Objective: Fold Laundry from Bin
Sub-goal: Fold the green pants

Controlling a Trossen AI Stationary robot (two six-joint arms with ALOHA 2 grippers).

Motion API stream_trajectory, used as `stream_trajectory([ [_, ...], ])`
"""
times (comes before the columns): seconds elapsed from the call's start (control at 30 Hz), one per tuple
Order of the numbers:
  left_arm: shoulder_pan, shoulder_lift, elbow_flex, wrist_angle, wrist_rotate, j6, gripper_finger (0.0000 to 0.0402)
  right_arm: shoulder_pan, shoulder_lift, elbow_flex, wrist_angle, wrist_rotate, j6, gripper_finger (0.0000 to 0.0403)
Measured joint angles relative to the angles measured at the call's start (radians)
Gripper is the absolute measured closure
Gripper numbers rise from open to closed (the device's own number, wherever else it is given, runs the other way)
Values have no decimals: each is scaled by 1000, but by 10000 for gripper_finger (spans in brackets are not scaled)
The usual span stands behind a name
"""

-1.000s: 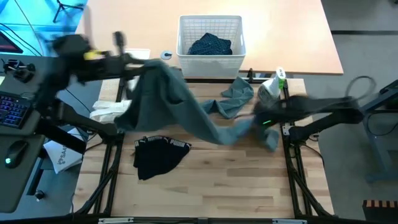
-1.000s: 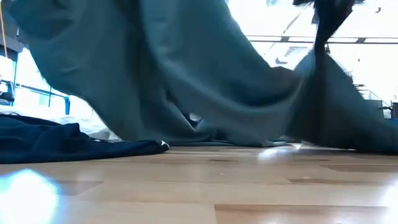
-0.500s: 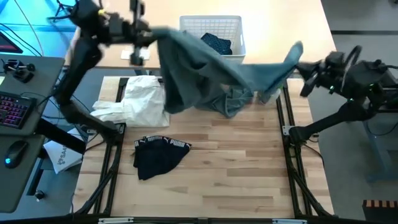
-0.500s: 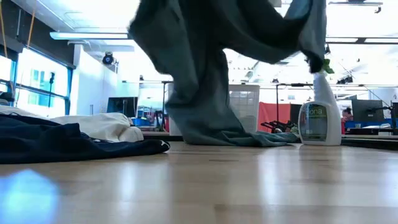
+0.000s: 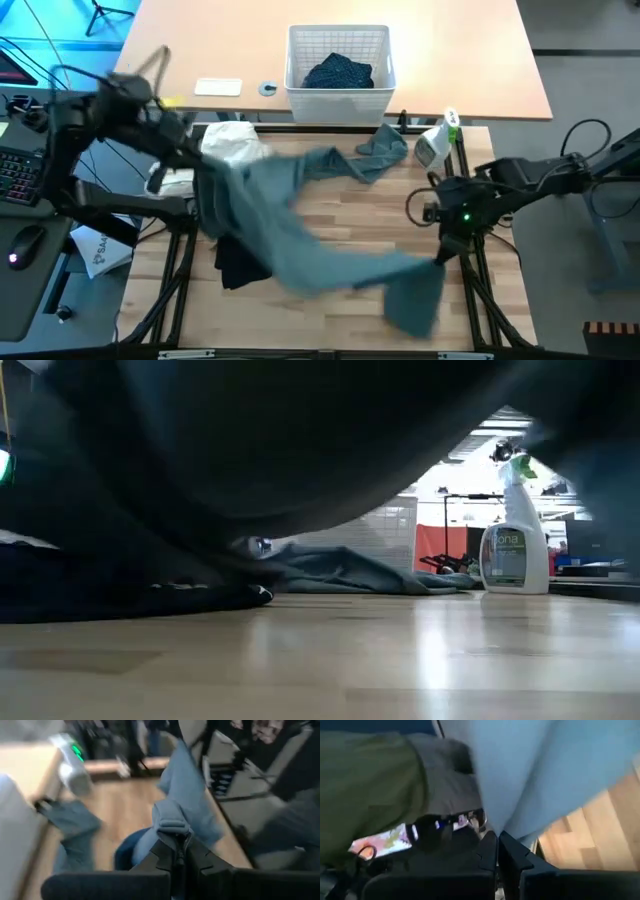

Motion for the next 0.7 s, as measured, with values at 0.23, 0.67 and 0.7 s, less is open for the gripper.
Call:
stream_trajectory([
  [0.23,-219,-48,-344,57,-3,-131,401,-107,-1,-13,-25,131,-65,403],
  [0.67,-724,77,-434,270,-256,-499,401,-445,109,-4,-128,3,-606,403],
  [0.7,-769,102,-434,265,-266,-545,401,-468,128,-4,-172,-42,-670,403],
])
